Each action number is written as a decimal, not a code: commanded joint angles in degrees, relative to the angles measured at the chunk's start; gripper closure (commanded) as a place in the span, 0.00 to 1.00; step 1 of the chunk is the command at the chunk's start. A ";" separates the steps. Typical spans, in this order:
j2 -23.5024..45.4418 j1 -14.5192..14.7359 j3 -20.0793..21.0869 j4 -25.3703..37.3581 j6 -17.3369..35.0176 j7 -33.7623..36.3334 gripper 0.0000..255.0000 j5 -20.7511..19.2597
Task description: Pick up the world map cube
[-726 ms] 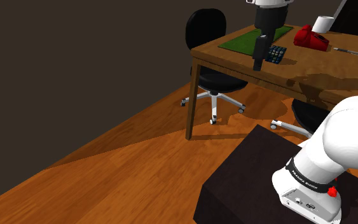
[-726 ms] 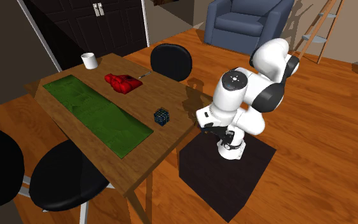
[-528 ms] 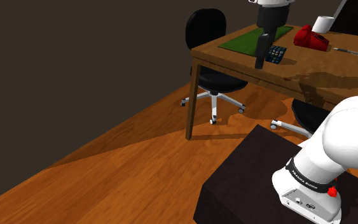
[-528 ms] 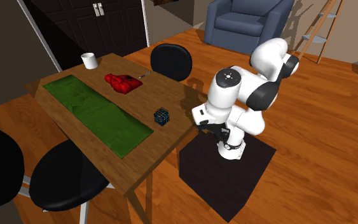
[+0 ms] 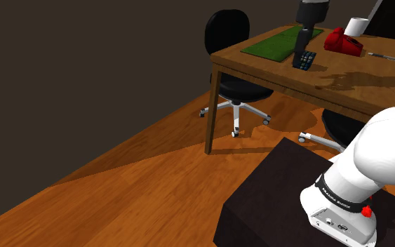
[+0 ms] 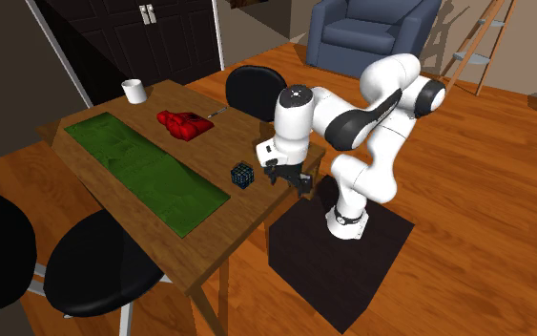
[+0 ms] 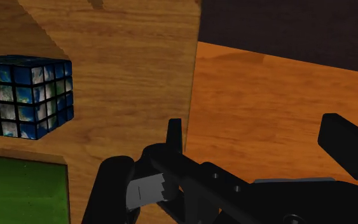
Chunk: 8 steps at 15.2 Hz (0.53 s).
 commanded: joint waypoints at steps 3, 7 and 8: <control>3.61 -1.23 -5.88 3.38 1.80 -6.56 0.00 -2.29; 8.32 -1.85 -11.55 7.61 3.73 -12.89 0.00 -3.26; 9.67 -1.90 -12.99 8.84 4.20 -14.51 0.00 -3.30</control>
